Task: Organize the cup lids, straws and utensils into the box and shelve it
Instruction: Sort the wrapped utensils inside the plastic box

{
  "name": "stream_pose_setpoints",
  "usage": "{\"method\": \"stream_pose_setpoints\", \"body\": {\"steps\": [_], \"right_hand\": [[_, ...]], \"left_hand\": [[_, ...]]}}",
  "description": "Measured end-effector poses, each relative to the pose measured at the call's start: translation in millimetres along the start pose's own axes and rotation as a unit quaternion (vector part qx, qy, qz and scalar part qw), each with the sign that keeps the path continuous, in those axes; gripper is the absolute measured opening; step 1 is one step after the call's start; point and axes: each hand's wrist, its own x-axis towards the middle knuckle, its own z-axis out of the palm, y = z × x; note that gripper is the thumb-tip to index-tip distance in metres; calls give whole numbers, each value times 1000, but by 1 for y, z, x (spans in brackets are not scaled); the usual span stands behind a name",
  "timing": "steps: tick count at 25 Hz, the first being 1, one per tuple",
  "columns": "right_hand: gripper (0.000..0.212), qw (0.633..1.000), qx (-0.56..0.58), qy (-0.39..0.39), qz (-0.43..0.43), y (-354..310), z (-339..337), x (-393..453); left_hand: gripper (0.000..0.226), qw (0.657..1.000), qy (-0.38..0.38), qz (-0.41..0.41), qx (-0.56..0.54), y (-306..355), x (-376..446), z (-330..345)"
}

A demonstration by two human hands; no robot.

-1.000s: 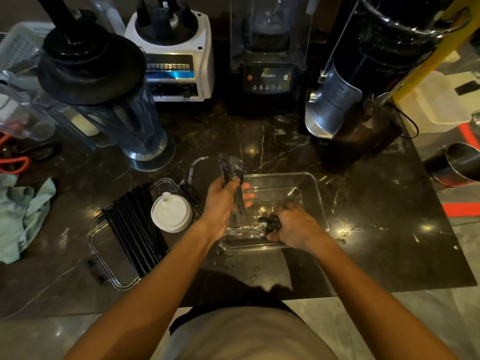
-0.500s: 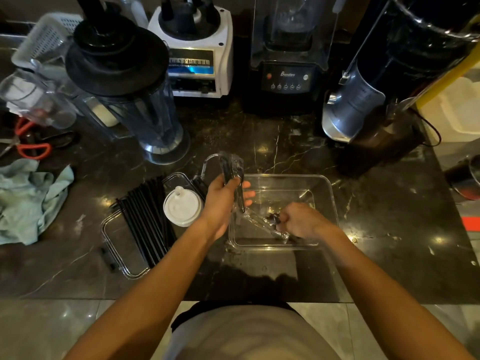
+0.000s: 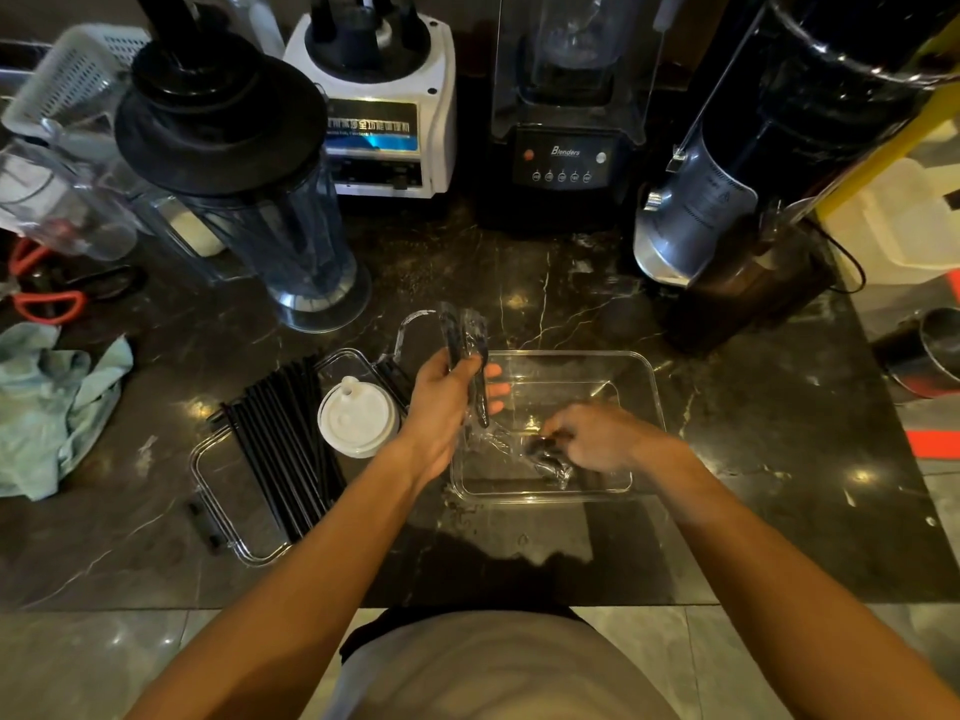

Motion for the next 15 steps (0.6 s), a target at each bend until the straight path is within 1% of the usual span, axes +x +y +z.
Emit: {"method": "stream_pose_setpoints", "body": {"steps": [2, 3, 5, 6, 7, 9, 10, 11, 13, 15], "right_hand": [[24, 986, -161, -25, -31, -15, -5, 8], [22, 974, -219, -36, -43, -22, -5, 13], [20, 952, -291, -59, -73, -34, -2, 22], [24, 941, -319, -61, -95, -38, 0, 26], [33, 930, -344, -59, -118, -41, 2, 29], [59, 909, -383, -48, -157, -42, 8, 32], [69, 900, -397, -36, -174, -41, 10, 34], [73, 895, -405, -23, -185, -38, 12, 35], [68, 892, -406, -3, -201, -32, 13, 35], [63, 892, -408, 13, -192, -24, 10, 31]], "left_hand": [[16, 1000, 0, 0, 1, -1, -1, 0], [16, 1000, 1, 1, 1, -1, -1, 0], [16, 1000, 6, 5, -4, -2, -2, 0], [16, 1000, 10, 8, -8, -2, -4, -2], [16, 1000, 15, 10, -12, -1, -5, -3], [20, 999, 25, 9, -19, -1, -9, -5], [23, 999, 33, 9, -21, -1, -10, -8], [27, 999, 39, 9, -21, -1, -11, -9], [30, 999, 46, 11, -19, -1, -13, -10], [28, 999, 47, 14, -21, 0, -15, -9]]}}
